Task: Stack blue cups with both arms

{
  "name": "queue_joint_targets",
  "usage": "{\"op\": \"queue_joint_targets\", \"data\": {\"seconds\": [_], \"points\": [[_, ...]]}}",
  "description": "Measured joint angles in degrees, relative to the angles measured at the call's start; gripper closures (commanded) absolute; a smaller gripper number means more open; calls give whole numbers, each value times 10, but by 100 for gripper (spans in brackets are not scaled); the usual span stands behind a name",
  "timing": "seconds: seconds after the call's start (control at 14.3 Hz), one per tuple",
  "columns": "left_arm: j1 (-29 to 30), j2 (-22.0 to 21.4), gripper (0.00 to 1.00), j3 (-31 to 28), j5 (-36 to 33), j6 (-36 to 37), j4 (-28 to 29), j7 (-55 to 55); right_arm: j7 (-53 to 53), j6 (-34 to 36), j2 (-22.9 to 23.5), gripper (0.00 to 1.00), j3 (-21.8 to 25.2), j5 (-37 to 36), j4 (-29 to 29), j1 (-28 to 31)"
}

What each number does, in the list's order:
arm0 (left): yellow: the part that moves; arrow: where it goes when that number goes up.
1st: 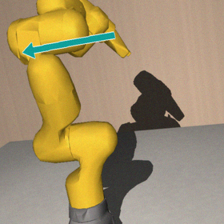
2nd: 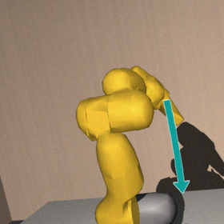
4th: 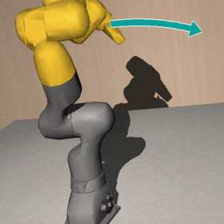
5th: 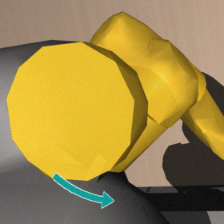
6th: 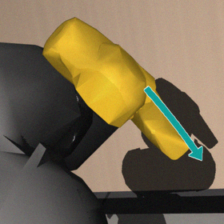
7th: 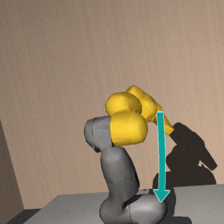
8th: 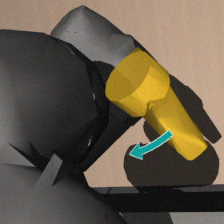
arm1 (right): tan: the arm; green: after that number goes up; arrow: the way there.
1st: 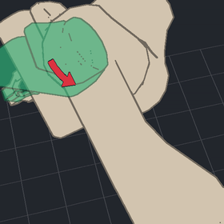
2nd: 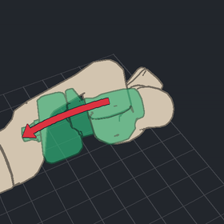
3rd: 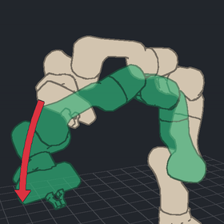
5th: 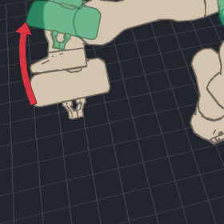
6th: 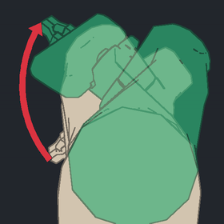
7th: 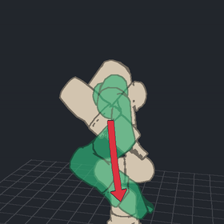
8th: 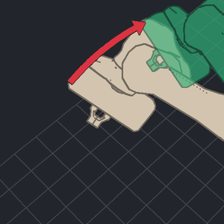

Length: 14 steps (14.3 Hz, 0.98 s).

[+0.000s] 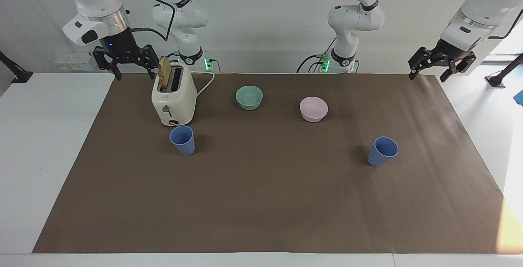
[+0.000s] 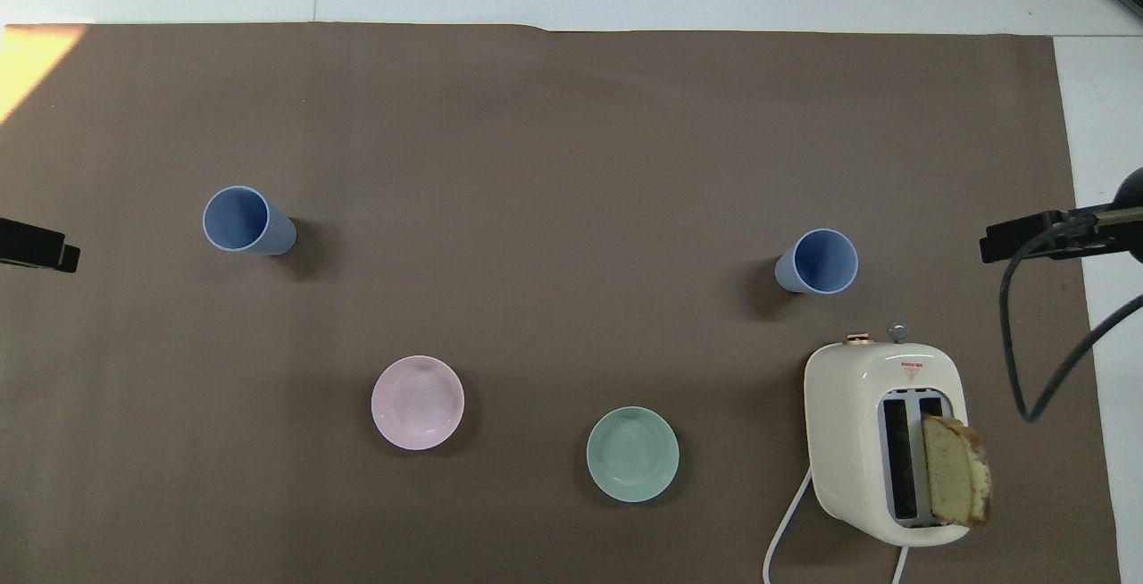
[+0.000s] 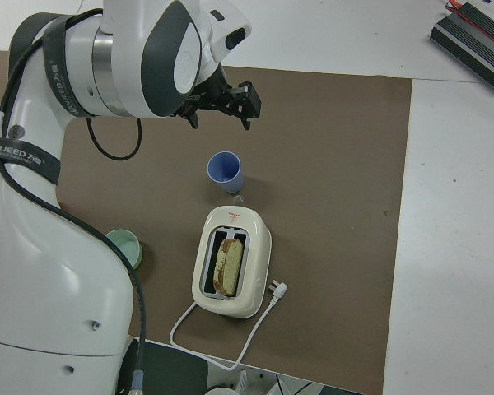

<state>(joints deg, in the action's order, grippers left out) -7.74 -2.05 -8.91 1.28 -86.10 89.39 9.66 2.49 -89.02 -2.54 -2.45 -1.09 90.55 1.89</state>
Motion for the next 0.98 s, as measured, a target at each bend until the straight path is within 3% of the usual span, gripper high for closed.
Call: {"op": "queue_joint_targets", "data": {"seconds": [0.98], "points": [[0,-1,0,-1,0,-14,7,0,0,0,0,0,0,0,0,0]]}}
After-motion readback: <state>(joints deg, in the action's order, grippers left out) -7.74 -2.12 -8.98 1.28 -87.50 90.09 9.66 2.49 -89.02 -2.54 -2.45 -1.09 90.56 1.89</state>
